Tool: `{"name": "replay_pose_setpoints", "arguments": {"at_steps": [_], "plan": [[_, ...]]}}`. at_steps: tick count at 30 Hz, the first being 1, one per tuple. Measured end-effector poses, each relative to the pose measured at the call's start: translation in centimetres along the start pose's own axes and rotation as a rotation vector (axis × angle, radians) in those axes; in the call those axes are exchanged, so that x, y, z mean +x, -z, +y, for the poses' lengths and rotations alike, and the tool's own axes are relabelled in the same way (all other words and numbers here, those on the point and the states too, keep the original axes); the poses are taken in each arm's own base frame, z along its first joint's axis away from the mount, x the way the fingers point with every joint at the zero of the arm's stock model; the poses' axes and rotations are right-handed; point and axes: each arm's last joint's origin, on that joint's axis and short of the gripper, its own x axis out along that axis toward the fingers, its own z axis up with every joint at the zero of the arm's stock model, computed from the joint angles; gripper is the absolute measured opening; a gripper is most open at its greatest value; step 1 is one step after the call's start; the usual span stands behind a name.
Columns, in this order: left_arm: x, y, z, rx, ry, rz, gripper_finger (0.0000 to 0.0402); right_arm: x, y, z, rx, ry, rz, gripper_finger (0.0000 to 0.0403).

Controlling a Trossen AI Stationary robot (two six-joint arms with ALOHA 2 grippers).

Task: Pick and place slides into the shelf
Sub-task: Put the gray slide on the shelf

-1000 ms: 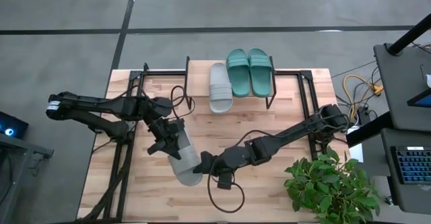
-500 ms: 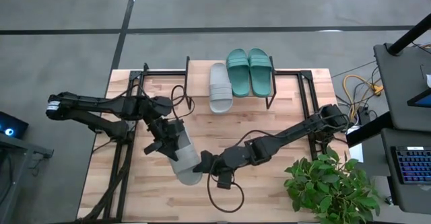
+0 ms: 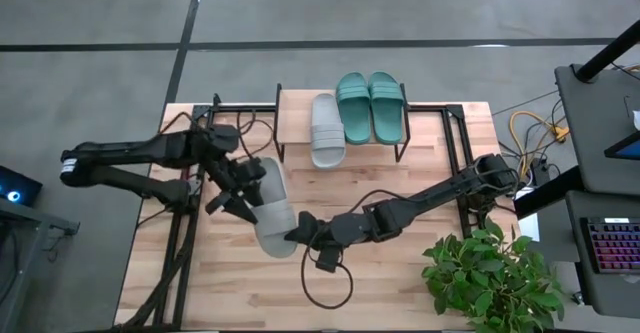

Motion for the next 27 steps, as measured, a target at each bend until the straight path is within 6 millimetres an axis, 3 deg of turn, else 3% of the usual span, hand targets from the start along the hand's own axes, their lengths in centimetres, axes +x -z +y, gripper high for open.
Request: {"name": "replay_pose_setpoints", "arguments": {"at_steps": [11,20,27], "plan": [[-3.1,1.3,-1.6,0.181,-0.199,-0.099,0.0192,0.0,0.1,0.1,0.049,0.011,0.049,0.0037],[-5.7,2.7,-2.4,0.369,-0.637,-0.193,0.0192,-0.5,0.6,-0.7,0.133,0.058,0.134,0.0037],[-6.3,2.9,-2.7,0.494,-0.824,-0.194,0.0192,-1.0,2.0,-1.7,0.203,0.102,0.196,0.0037]]}}
